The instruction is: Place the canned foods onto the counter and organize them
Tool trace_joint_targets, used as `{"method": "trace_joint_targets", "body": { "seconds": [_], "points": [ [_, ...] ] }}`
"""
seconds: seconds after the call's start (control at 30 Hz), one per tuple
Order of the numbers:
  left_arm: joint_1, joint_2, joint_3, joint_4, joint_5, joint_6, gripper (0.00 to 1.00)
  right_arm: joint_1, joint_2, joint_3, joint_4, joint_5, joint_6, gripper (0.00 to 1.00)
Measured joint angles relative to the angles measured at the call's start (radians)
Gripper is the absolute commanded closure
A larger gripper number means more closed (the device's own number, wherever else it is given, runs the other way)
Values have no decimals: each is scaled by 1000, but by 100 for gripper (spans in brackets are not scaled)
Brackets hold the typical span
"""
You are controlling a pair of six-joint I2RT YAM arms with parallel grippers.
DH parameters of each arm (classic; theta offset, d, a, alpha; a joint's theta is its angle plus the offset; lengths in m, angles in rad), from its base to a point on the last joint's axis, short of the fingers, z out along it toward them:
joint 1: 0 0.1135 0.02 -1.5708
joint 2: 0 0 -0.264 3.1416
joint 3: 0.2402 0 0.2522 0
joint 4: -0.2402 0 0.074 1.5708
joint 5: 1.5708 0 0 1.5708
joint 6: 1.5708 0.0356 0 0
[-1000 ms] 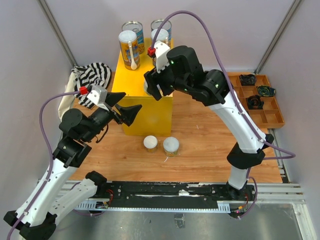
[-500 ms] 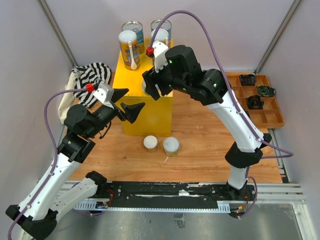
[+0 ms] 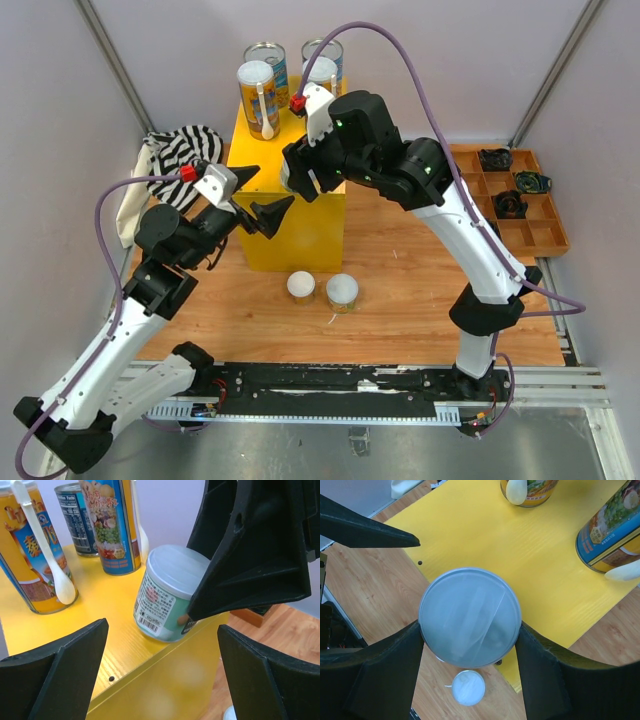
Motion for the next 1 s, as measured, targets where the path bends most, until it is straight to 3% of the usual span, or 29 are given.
{"method": "trace_joint_targets", "body": {
  "seconds": [1.0],
  "points": [
    [-120, 146, 0, 121, -96, 118, 6, 0, 2, 15, -8, -82, 29, 77]
  ]
}}
